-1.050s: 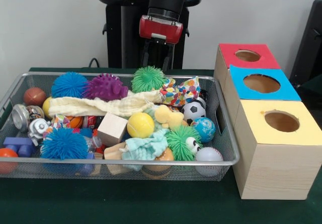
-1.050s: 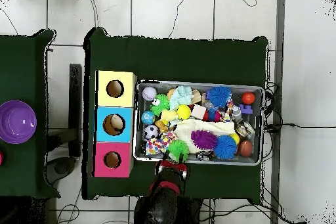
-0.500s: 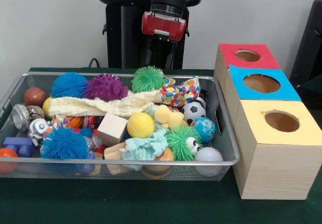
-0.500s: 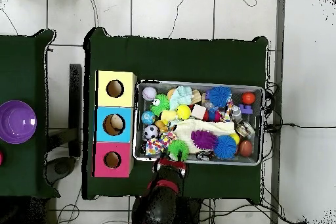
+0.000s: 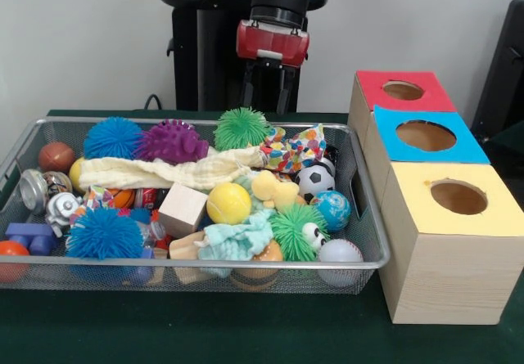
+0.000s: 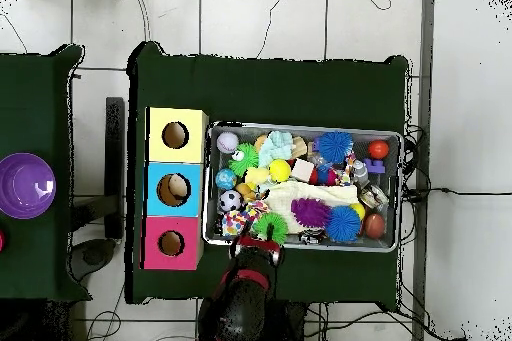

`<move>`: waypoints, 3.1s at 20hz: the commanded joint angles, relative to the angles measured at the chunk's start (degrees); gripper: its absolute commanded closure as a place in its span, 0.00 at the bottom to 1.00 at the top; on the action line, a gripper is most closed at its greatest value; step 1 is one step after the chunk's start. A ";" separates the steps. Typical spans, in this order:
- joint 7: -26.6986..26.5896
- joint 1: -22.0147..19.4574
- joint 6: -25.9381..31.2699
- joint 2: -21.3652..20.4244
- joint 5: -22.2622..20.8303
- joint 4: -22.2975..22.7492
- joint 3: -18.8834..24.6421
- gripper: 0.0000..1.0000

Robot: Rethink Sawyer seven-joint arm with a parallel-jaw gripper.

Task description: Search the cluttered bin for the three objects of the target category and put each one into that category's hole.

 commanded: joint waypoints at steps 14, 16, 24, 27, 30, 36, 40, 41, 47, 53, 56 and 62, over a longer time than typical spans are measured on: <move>3.40 -2.77 -2.01 0.18 3.48 -14.86 4.07 0.00; 7.87 -0.92 -2.41 3.42 3.05 -15.40 3.90 0.00; 5.58 -2.36 -2.86 4.80 3.48 -17.32 5.01 0.00; 6.60 -2.27 -3.24 5.49 3.68 -18.01 4.87 0.00; 12.07 0.50 -4.04 9.71 3.51 -18.98 3.70 0.00; 11.29 0.07 -3.00 9.59 2.81 -18.58 6.87 0.00; 11.82 -0.26 -2.63 8.79 2.68 -18.54 8.40 0.00; 11.61 -0.47 -2.43 8.36 2.56 -18.48 9.14 0.00; 15.82 2.86 -2.58 10.71 0.99 -17.20 11.71 0.00; 14.76 2.82 -2.70 10.38 0.58 -16.60 13.42 0.00; 15.03 2.80 -2.89 10.70 0.62 -17.04 13.55 0.00; 17.56 3.80 -4.34 11.82 0.55 -17.21 13.14 0.00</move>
